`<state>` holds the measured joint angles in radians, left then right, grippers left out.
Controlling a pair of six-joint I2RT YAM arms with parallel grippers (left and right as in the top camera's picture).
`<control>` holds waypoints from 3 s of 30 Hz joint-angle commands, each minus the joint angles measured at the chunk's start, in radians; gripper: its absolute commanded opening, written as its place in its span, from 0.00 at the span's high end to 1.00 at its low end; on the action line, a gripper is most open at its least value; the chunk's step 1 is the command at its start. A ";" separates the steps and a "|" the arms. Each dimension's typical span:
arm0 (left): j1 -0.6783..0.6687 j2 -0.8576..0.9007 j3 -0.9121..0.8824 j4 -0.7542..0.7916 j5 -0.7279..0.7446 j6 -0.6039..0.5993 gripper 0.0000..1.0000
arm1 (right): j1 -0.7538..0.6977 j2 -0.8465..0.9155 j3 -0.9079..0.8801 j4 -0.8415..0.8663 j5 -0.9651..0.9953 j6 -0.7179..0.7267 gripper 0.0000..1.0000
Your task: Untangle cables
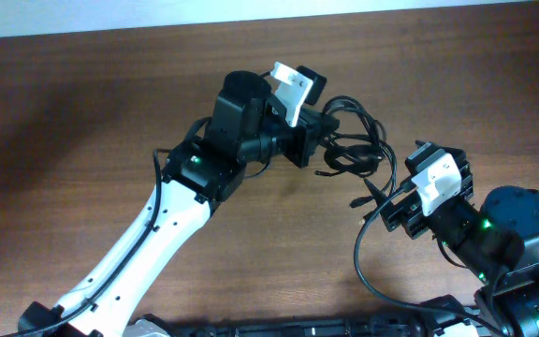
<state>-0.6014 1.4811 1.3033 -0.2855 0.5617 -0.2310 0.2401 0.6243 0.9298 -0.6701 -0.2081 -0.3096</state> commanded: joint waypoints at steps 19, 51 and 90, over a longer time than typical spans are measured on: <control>0.001 -0.017 0.007 0.176 0.318 0.069 1.00 | 0.002 -0.006 0.018 -0.142 -0.069 -0.317 0.01; 0.000 -0.017 0.007 0.360 0.494 0.087 1.00 | 0.002 -0.006 0.018 -0.187 -0.163 -0.336 0.96; 0.121 -0.018 0.007 0.048 0.262 0.041 0.01 | 0.002 -0.006 0.018 0.130 -0.301 0.081 0.96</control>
<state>-0.4782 1.4803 1.3014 -0.2367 0.7933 -0.2169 0.2401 0.6292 0.9314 -0.5777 -0.5686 -0.3523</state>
